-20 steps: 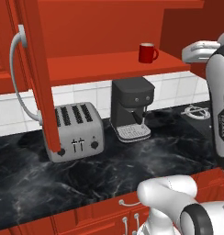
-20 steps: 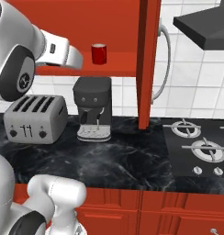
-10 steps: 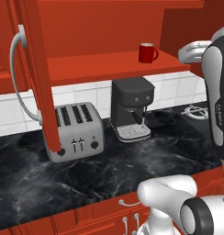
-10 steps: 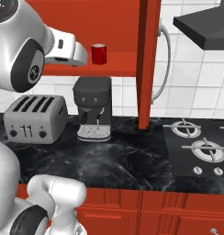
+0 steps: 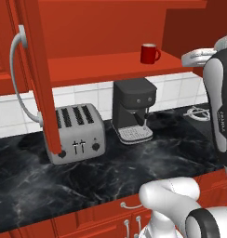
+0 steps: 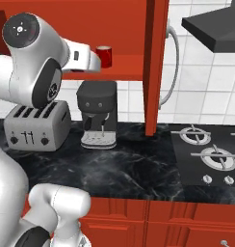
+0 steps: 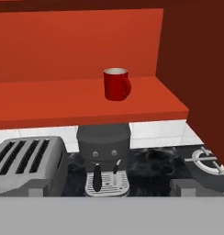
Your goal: Open the cabinet directly in front. Then move the liquor and the mug to the dining counter with the candle on it.
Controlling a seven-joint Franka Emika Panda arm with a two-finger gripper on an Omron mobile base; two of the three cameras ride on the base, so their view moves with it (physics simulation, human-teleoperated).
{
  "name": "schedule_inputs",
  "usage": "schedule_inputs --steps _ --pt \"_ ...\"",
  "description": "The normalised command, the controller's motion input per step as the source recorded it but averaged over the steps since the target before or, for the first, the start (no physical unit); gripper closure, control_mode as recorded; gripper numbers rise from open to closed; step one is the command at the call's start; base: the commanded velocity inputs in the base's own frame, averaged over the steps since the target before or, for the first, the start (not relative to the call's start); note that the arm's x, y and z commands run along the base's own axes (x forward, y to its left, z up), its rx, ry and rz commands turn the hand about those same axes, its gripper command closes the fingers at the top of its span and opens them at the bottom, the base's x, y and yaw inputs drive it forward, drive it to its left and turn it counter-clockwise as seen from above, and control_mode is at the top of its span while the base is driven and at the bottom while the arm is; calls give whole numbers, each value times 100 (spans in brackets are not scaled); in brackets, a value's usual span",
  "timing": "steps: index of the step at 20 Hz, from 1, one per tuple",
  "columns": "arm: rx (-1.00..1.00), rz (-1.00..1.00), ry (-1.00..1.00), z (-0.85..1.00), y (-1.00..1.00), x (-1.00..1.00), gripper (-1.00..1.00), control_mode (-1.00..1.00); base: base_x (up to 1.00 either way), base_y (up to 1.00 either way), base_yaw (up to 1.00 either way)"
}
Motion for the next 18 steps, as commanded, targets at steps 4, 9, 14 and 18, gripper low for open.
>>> schedule_inputs --steps 4,9,14,18 --pt "0 0 -6 -8 -18 50 -100 -100 0 0 0" --pt "0 0 0 0 -16 57 -100 -100 0 0 0" --pt "0 0 0 0 -10 61 -100 -100 0 0 0" --pt "0 0 0 -7 -1 58 -100 -100 0 0 0"
